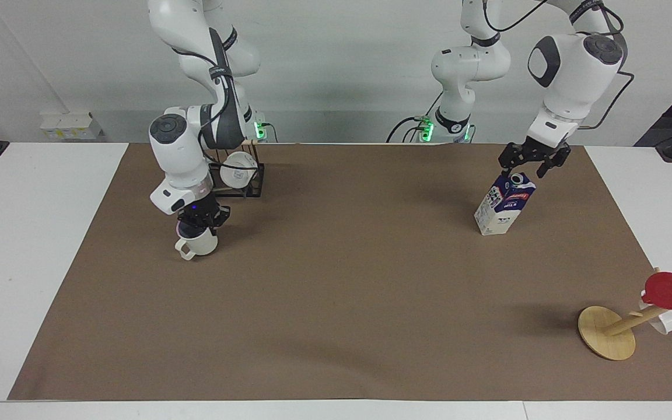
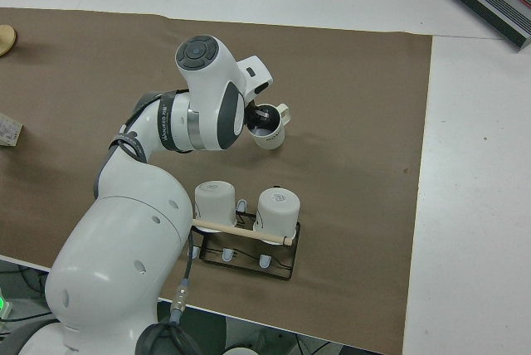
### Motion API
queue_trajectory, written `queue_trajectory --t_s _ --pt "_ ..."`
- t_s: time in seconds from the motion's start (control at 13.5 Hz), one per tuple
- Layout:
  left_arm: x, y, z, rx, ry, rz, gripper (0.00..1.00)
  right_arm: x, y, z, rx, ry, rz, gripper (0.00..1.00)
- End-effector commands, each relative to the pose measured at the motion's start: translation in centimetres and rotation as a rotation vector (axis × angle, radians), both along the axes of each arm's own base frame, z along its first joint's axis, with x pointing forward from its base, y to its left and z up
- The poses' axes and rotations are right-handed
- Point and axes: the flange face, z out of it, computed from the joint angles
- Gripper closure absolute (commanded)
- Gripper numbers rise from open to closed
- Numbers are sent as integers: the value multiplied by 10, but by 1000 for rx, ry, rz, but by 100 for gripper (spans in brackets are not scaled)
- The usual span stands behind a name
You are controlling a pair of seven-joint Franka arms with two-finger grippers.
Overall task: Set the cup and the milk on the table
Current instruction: 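Carry the white mug with the right gripper toward the table centre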
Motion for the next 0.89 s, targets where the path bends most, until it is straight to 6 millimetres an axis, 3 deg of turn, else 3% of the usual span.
queue_trajectory --t_s 0.0,0.22,0.44,0.52,0.81 --pt "-5 0 1 15 -25 -13 0 9 28 31 6 -4 -112 100" --pt "-5 -8 1 16 -22 -16 0 11 70 41 27 -29 -177 100" --pt "-6 -15 0 15 -18 -12 19 15 112 53 34 -28 -192 100" --pt "-6 -15 1 15 -18 -12 26 14 135 49 34 -19 -205 100" --pt "-5 -15 2 14 -16 -10 40 4 197 44 47 -22 -230 100"
